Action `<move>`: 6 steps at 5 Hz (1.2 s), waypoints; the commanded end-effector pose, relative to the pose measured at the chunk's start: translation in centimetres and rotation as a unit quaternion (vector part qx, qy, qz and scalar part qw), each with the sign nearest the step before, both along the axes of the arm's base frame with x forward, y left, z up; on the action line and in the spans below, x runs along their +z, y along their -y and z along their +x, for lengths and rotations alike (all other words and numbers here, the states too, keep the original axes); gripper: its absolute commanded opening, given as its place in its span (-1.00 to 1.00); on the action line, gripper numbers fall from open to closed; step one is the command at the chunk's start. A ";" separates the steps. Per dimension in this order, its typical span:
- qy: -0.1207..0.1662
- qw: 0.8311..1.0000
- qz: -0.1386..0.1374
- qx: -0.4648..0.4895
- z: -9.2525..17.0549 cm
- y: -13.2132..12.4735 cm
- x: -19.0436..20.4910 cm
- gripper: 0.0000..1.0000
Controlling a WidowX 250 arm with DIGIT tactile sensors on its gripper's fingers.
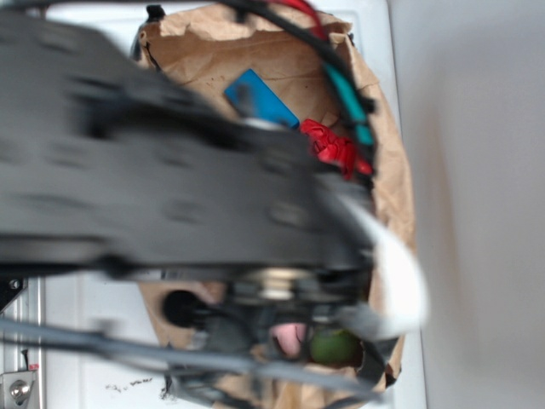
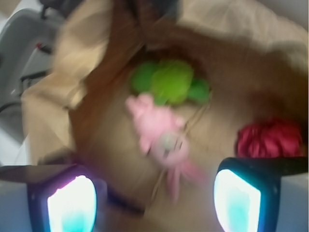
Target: Grab the pink bunny.
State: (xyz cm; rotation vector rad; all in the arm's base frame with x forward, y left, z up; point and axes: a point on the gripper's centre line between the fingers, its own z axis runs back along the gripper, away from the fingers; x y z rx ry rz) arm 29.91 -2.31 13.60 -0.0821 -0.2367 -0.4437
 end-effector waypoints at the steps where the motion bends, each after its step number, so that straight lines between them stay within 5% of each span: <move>1: 0.044 0.999 0.009 0.028 2.7 -1.3 0.7 1.00; 4: 0.044 0.999 0.009 0.028 2.7 -1.3 0.7 1.00; 6: 0.064 0.987 -0.008 -0.150 0.9 -2.3 -1.9 1.00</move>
